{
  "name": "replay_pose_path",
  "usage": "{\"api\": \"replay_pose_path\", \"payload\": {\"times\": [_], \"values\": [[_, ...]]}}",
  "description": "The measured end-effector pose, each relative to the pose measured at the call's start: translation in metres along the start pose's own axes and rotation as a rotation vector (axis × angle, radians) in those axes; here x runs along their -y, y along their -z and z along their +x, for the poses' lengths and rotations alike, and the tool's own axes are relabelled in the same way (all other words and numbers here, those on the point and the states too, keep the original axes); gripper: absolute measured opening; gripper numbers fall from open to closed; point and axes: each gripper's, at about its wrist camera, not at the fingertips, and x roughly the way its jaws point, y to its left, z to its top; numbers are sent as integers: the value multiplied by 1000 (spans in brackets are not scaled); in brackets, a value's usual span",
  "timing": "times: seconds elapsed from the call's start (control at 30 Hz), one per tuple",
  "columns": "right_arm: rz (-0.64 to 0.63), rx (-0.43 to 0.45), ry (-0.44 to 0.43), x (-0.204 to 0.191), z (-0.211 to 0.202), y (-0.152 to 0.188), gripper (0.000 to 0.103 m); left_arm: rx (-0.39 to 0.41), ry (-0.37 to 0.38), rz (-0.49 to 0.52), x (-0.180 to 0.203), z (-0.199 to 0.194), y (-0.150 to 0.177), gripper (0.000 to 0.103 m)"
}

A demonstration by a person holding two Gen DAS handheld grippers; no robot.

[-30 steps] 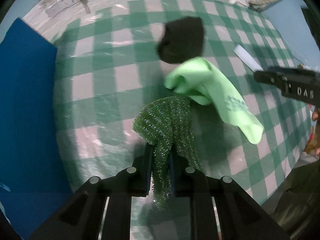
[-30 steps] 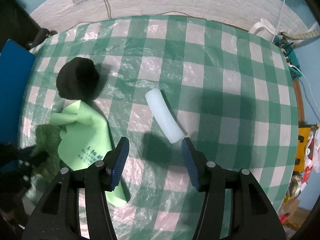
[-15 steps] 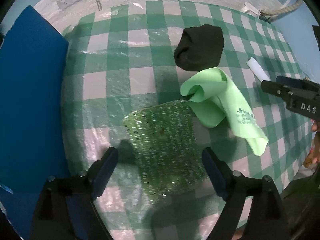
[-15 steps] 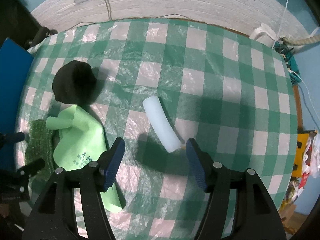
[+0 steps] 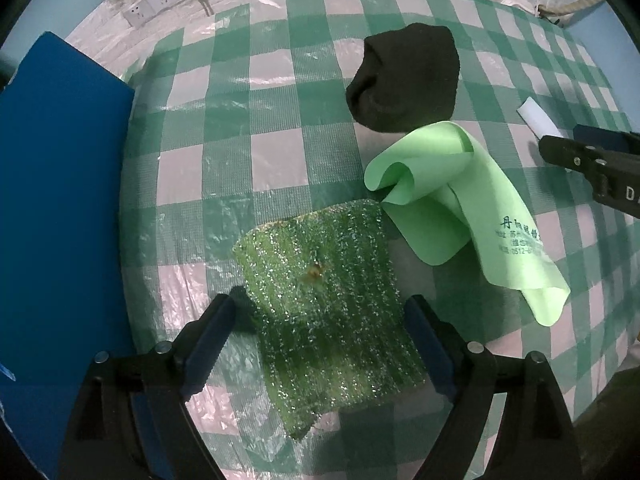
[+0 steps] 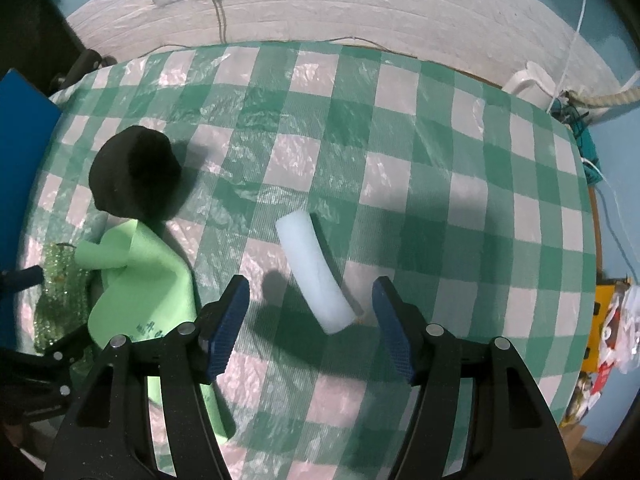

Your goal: Organize soft objects

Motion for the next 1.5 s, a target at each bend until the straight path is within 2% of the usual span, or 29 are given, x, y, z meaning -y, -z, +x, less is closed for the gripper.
{"api": "replay_pose_path", "payload": {"times": [0.13,0.2,0.27,0.3,0.37,0.43,0.53,0.63,0.73,1.1,1.5], "values": [[-28,6,22,-2,10,-2,65,24,-5,8,6,3,1,89],[-36,3,28,-3,15,-2,65,30,-2,17,9,8,2,86],[-36,12,25,-3,16,-3,65,39,3,25,6,-2,5,71],[-37,12,24,-2,16,-4,64,41,4,24,5,-7,6,67],[-49,14,20,-4,15,-5,55,46,4,30,5,-11,6,54],[-66,11,19,-11,12,-5,34,53,6,36,5,-13,7,44],[-98,-3,46,-23,9,-3,23,57,20,43,1,-20,8,28],[-107,-11,50,-29,7,-1,16,58,50,40,-5,-29,10,24],[-93,-8,30,-32,0,1,15,74,45,52,-6,-34,11,23],[-69,19,-9,-39,-28,6,14,139,45,54,-12,-63,13,22],[-64,49,-38,-47,-51,16,13,204,39,53,-23,-96,30,22]]}}
